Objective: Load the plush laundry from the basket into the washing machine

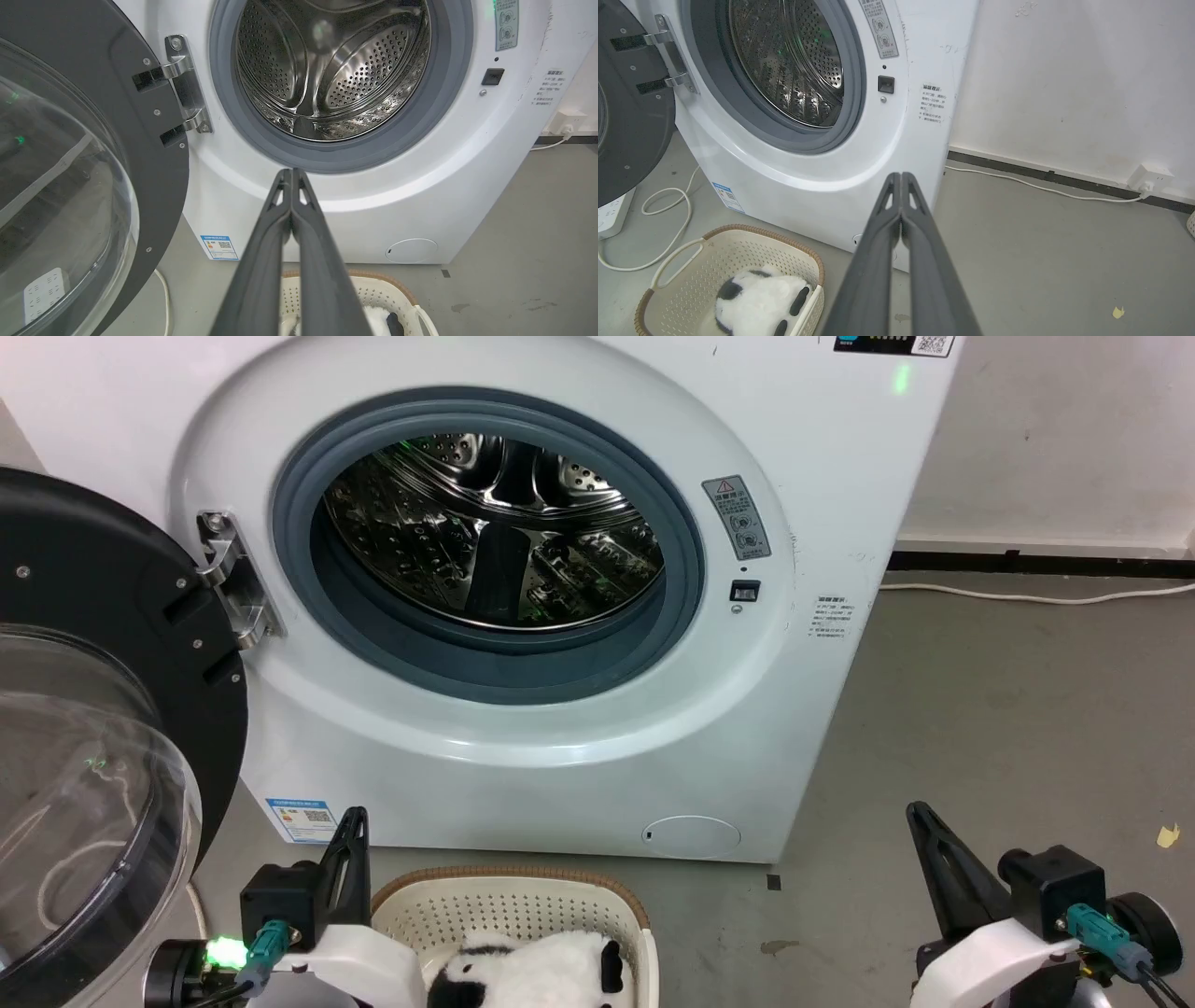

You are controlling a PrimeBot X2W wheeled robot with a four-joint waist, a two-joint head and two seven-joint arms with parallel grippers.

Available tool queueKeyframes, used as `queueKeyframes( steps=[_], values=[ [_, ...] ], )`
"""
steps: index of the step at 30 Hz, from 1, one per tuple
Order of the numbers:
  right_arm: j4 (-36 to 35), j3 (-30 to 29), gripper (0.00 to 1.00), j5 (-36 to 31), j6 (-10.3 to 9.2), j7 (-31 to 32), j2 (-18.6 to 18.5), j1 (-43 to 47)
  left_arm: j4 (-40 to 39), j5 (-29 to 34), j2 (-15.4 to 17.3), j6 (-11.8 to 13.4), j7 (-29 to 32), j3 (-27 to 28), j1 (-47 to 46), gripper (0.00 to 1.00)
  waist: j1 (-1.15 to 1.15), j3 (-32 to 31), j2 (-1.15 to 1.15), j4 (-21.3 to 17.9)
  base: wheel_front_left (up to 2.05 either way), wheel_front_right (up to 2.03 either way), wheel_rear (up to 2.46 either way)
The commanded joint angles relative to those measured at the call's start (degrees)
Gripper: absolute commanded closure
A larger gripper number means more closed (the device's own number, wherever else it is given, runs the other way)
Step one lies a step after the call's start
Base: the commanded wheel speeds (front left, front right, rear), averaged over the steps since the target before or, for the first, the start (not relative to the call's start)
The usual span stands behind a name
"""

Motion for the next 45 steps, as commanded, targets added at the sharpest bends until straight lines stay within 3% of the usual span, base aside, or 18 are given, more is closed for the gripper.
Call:
queueKeyframes(
  steps=[1, 3, 4, 31, 45],
  values=[
    [-0.2, -0.2, 1.0, -0.4, -0.05, 0.0, 0.2, -0.7, -0.2, 0.1, 0.0, -0.2, 0.0, 0.1, -0.9, 1.0, 0.0, 0.0, 0.0, 0.0, 0.0, 0.0, 0.0],
    [-0.2, -0.2, 1.0, -0.4, -0.05, 0.0, 0.2, -0.7, -0.2, 0.1, 0.0, -0.2, 0.0, 0.1, -0.9, 1.0, 0.0, 0.0, 0.0, 0.0, 0.0, 0.0, 0.0],
    [0.0, 0.0, 0.0, 0.0, 0.0, 0.0, 0.0, 0.0, 0.0, 0.0, 0.0, 0.0, 0.0, 0.0, 0.0, 0.0, 0.0, 0.0, 0.0, 0.0, 0.0, 0.0, 0.0],
    [-0.4, -0.4, 0.0, 3.5, -0.01, -2.9, 0.0, -0.6, 1.9, -2.0, 0.2, -1.0, -2.9, -1.6, -0.8, 0.0, 0.0, 3.7, 0.0, -1.8, 0.0, 0.0, 0.0],
    [-1.4, 0.9, 0.0, 7.5, -0.02, -4.5, 0.0, -2.4, 9.0, -3.1, 3.1, -2.3, -3.7, -3.8, -4.8, 0.0, 0.0, 10.0, 0.0, -4.9, 0.0, 0.0, 0.0]
  ],
)
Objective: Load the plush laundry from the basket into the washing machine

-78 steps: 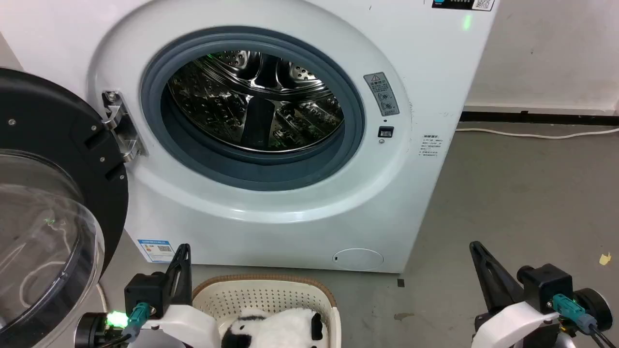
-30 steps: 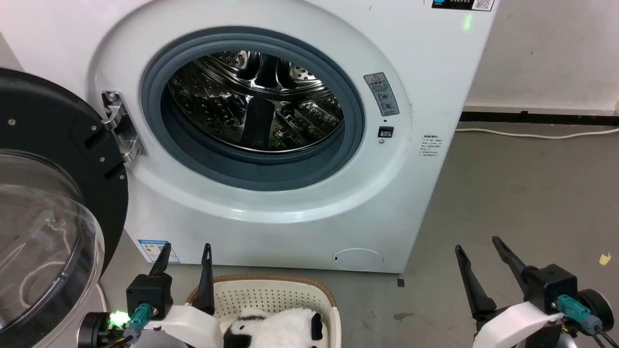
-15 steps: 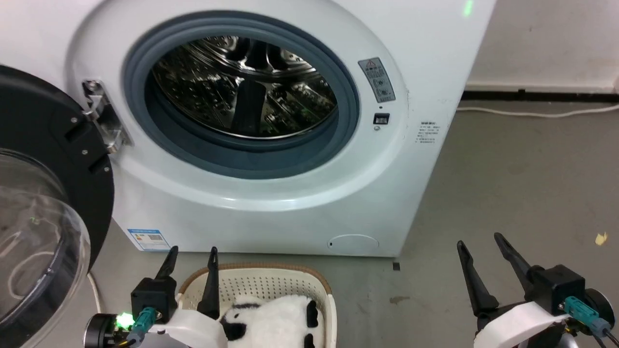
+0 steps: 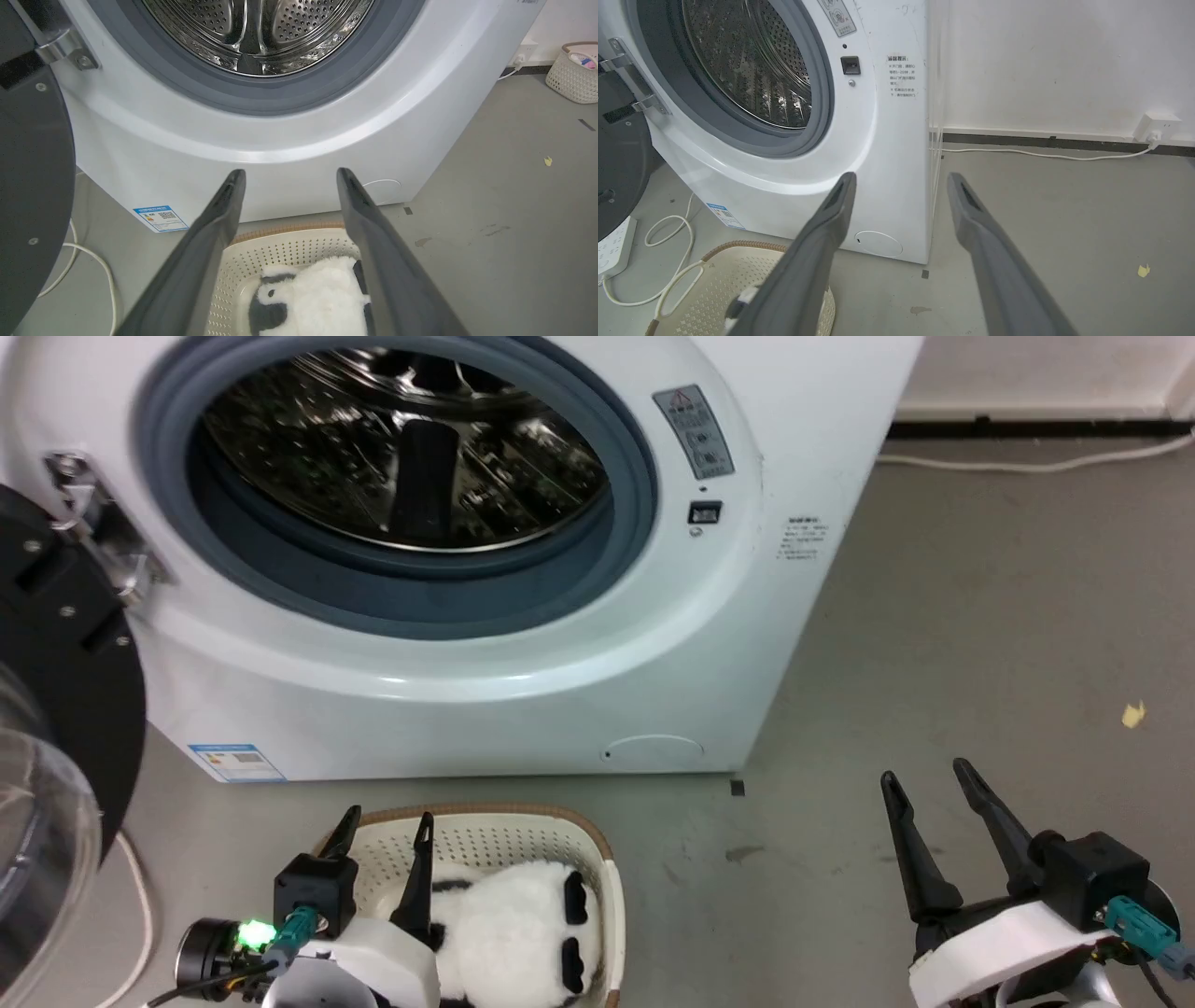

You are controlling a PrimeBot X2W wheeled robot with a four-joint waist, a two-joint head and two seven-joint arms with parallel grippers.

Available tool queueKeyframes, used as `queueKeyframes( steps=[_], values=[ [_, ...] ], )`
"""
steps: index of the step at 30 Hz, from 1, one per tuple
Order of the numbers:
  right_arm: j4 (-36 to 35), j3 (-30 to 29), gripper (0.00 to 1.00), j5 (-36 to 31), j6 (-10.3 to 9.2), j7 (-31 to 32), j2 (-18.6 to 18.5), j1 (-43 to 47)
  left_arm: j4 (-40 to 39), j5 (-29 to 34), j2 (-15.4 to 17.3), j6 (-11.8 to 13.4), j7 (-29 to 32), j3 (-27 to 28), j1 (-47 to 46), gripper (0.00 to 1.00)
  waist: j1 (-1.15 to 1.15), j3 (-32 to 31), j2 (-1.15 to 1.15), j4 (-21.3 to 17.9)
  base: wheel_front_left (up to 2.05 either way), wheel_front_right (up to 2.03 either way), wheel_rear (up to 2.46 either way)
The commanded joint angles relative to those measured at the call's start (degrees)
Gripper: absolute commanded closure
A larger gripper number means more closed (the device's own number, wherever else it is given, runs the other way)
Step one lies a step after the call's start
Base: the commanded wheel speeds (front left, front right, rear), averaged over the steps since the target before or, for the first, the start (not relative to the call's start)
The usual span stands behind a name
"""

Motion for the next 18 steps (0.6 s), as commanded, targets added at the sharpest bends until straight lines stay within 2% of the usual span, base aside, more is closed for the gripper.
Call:
queueKeyframes(
  steps=[1, 12, 18],
  values=[
    [-0.2, 0.3, 0.0, 1.0, -0.02, -0.5, 0.1, -1.0, 1.1, -0.1, 1.0, -0.3, -0.1, -0.7, -1.4, 0.0, -0.01, 1.2, 0.0, -1.0, 0.0, 0.0, 0.0],
    [-0.4, 1.7, 0.0, 4.8, -0.02, -1.9, 0.1, -2.1, 6.2, -2.6, 3.9, -1.0, 1.3, -3.5, -4.2, 0.0, -0.01, 5.4, 0.0, -4.2, 0.0, 0.0, 0.0],
    [-0.8, 2.0, 0.0, 6.3, -0.02, -2.8, 0.1, -2.6, 11.6, -5.3, 6.3, -1.5, 2.5, -5.2, -6.0, 0.0, -0.01, 8.3, 0.0, -6.3, 0.0, 0.0, 0.0]
  ],
)
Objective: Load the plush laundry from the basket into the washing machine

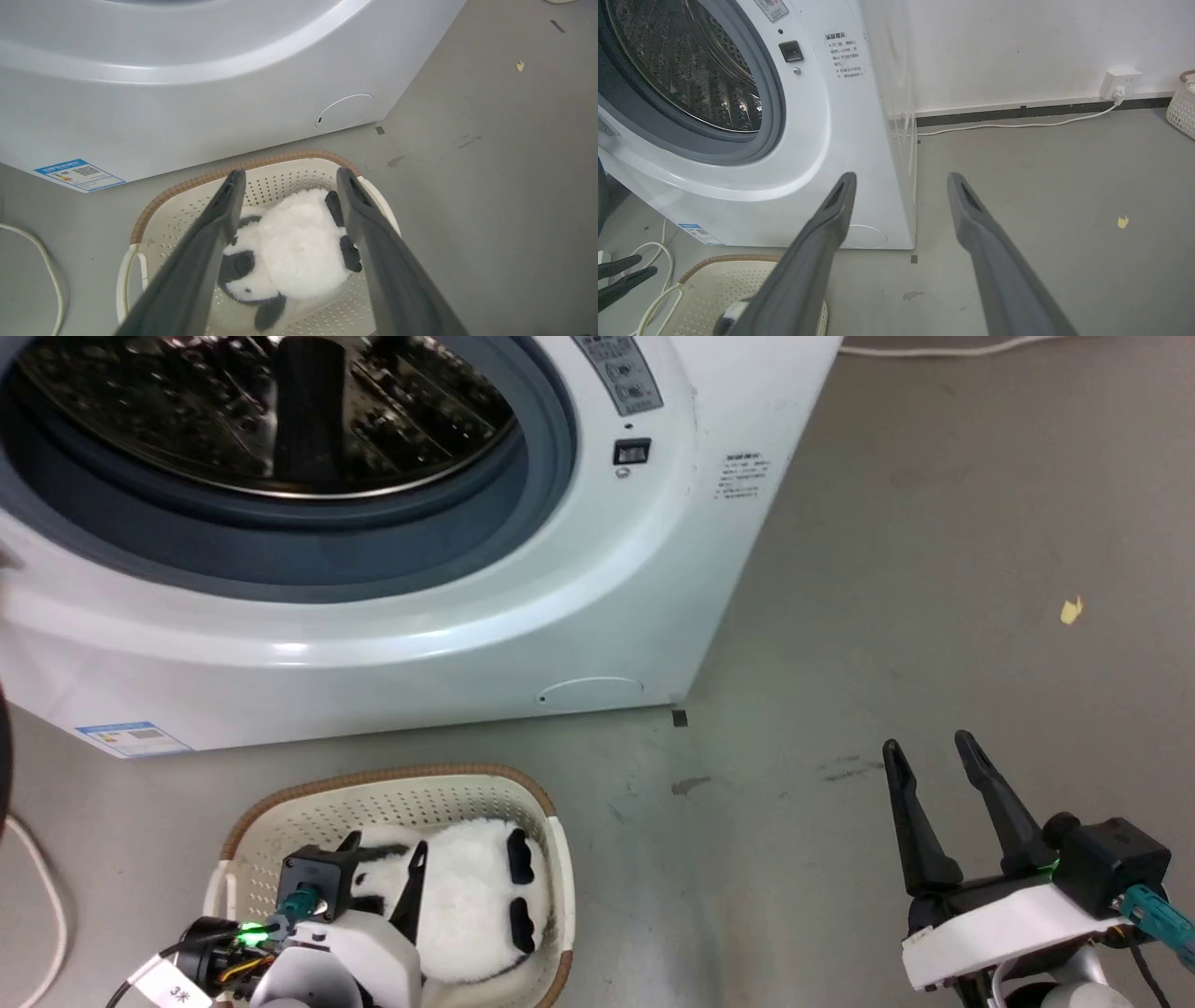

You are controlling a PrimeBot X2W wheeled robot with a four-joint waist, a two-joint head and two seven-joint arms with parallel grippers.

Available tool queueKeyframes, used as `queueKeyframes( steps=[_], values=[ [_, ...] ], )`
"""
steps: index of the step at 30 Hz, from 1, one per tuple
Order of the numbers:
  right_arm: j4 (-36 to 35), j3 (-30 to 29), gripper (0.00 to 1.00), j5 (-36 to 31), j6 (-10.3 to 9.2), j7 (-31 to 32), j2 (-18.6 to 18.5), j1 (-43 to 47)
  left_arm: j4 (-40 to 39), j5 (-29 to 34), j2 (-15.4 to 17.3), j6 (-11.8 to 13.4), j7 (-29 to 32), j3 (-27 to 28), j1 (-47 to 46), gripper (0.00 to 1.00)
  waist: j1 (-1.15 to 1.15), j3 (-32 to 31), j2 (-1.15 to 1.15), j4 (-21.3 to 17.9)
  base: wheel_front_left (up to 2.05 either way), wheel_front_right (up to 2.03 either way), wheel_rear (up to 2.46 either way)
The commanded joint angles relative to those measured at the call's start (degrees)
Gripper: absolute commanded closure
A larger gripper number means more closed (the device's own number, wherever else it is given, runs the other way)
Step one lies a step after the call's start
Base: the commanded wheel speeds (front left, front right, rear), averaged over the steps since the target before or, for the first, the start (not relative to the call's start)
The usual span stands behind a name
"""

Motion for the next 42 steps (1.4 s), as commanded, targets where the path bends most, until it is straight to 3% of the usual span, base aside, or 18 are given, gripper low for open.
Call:
queueKeyframes(
  steps=[1, 13, 18, 29, 42],
  values=[
    [-0.3, 0.4, 0.0, 0.9, -0.01, -0.7, 0.1, -0.9, 1.9, -0.9, 1.0, -0.3, 0.5, -0.6, -1.4, 0.0, -0.01, 1.1, 0.0, -0.8, 0.0, 0.0, 0.0],
    [-0.6, 1.4, 0.0, 4.1, -0.02, -2.2, 0.1, -2.2, 10.1, -5.4, 4.4, -1.1, 1.1, -4.7, -5.9, 0.0, -0.01, 6.5, 0.0, -3.1, 0.0, 0.0, 0.0],
    [-0.8, 2.2, 0.0, 5.6, -0.02, -3.0, 0.1, -3.1, 13.9, -9.7, 6.3, -1.5, 3.0, -9.2, -8.4, 0.0, -0.01, 10.0, 0.0, -4.8, 0.0, 0.0, 0.0],
    [-1.3, 4.3, 0.0, 9.5, -0.03, -4.5, 0.1, -4.7, 21.5, -12.8, 12.6, -2.3, -0.6, -17.0, -14.9, 0.0, -0.01, 17.1, 0.0, -8.8, 0.0, 0.0, 0.0],
    [-1.9, 6.8, 0.0, 14.6, -0.03, -6.1, 0.1, -6.1, 31.4, -17.9, 17.8, -2.8, 1.3, -21.0, -23.2, 0.0, -0.01, 24.9, 0.0, -13.6, 0.0, 0.0, 0.0]
  ],
)
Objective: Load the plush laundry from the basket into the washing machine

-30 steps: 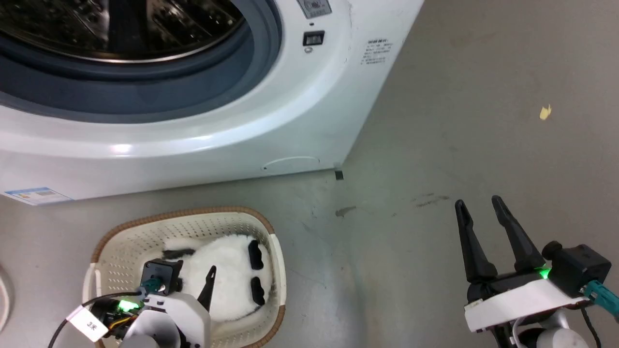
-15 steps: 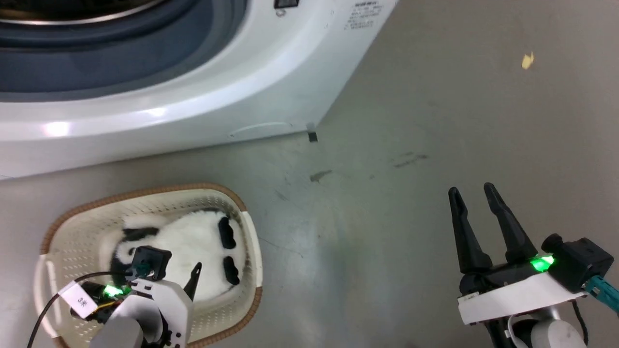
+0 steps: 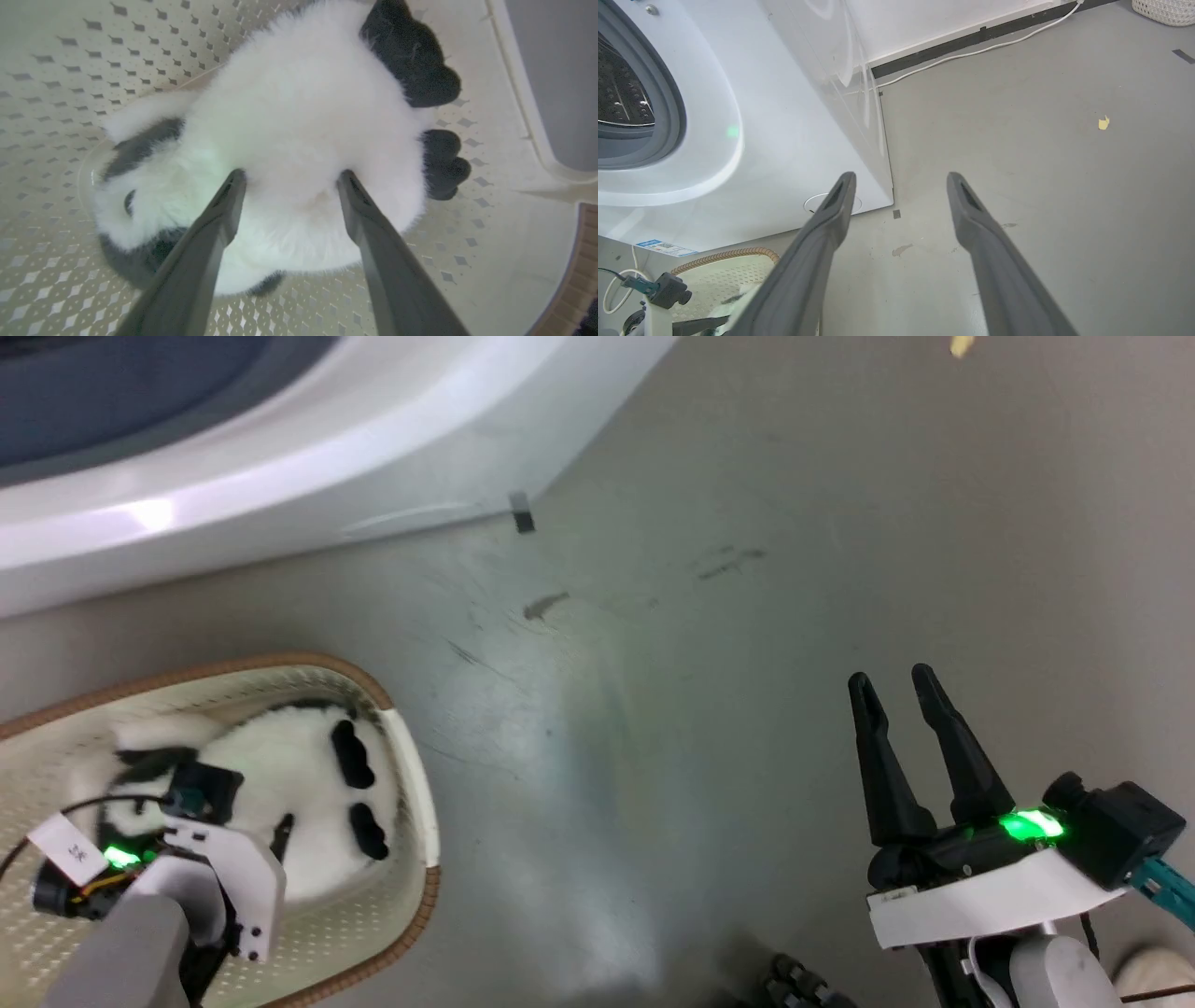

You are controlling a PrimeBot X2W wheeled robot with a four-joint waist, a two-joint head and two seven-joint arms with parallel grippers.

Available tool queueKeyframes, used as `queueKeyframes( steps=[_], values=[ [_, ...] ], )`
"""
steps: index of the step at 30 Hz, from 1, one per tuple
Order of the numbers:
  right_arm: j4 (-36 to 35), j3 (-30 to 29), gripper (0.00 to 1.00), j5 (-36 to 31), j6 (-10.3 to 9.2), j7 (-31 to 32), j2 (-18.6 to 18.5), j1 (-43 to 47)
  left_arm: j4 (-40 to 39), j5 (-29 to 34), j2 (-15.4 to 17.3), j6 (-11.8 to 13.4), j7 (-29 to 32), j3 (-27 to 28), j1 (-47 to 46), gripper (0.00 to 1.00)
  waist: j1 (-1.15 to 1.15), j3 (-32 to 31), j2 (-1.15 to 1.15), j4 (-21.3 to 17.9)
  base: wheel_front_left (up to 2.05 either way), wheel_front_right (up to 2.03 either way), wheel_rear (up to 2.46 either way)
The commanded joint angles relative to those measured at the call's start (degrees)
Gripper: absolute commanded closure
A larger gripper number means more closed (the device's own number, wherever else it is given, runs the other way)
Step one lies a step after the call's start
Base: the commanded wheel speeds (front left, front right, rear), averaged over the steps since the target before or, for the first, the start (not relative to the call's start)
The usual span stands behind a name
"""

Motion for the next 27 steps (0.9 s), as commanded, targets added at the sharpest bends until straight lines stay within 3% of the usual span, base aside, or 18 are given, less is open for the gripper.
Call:
queueKeyframes(
  steps=[1, 10, 12, 19, 27],
  values=[
    [-0.4, 0.2, 0.0, 1.0, -0.03, -0.7, 0.1, -1.2, 1.5, -0.8, 0.8, -0.2, 0.3, -1.0, -1.9, 0.0, 0.0, 1.9, 0.0, -1.3, 0.0, 0.0, 0.0],
    [-0.6, 1.3, 0.0, 4.1, -0.04, -1.8, 0.1, -1.6, 7.2, -2.8, 2.7, -0.9, 1.9, -4.8, -6.6, 0.0, 0.0, 6.4, 0.0, -3.2, 0.0, 0.0, 0.0],
    [-0.4, 1.7, 0.0, 4.6, -0.04, -2.1, 0.1, -1.8, 8.4, -3.7, 3.0, -1.1, 2.4, -5.6, -7.2, 1.0, 0.0, 7.0, 0.0, -3.8, 0.0, 0.0, 0.0],
    [0.6, 2.1, 0.0, 7.1, -0.04, -2.9, 0.1, -3.0, 12.7, -7.4, 4.4, -0.9, -2.1, -6.5, -7.8, 1.0, 0.0, 6.8, 0.0, -5.9, 0.0, 0.0, 0.0],
    [2.7, -1.3, 0.0, 4.8, -0.04, -3.1, 0.1, -2.3, 14.3, -9.0, 0.1, -0.7, -9.2, -7.1, -6.7, 1.0, 0.0, -1.5, 0.0, -1.7, 0.0, 0.0, 0.0]
  ],
)
